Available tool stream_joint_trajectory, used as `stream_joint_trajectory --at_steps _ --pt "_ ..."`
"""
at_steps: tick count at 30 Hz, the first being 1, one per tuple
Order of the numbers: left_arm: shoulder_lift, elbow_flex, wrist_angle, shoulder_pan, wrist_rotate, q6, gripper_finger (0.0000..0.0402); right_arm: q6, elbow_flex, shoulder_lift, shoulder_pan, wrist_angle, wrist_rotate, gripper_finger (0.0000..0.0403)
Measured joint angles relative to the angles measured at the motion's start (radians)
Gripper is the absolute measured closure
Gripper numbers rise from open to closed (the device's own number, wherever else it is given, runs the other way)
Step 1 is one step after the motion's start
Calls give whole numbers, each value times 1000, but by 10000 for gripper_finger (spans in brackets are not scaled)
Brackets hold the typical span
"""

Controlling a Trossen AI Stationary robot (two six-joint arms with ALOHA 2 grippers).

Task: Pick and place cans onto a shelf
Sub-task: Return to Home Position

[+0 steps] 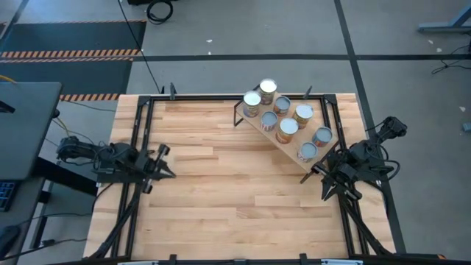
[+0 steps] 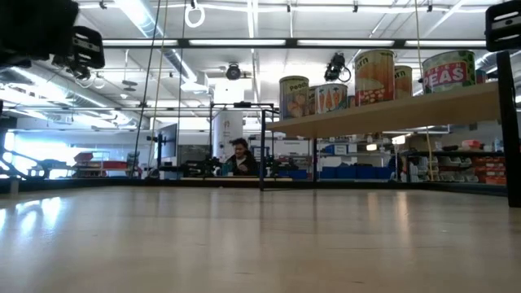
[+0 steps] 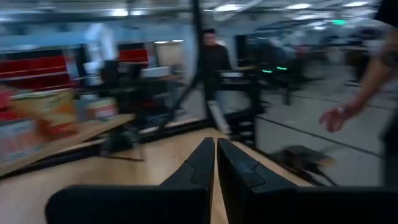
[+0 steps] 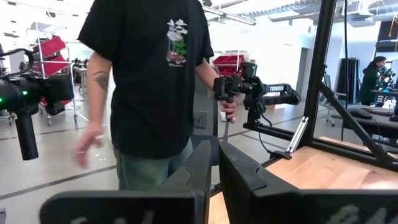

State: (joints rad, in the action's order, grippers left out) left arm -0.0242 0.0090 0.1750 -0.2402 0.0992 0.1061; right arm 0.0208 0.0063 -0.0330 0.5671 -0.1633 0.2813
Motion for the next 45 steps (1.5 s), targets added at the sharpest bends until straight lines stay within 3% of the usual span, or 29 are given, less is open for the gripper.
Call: stream_joint_trajectory --at_steps 4,10,45 --pt "-1 0 14 2 77 23 377 0 0 0 0 0 0 365" --pt "-2 0 -18 26 74 94 377 0 0 0 0 0 0 365" --pt "-2 -2 -15 25 74 81 377 0 0 0 0 0 0 365"
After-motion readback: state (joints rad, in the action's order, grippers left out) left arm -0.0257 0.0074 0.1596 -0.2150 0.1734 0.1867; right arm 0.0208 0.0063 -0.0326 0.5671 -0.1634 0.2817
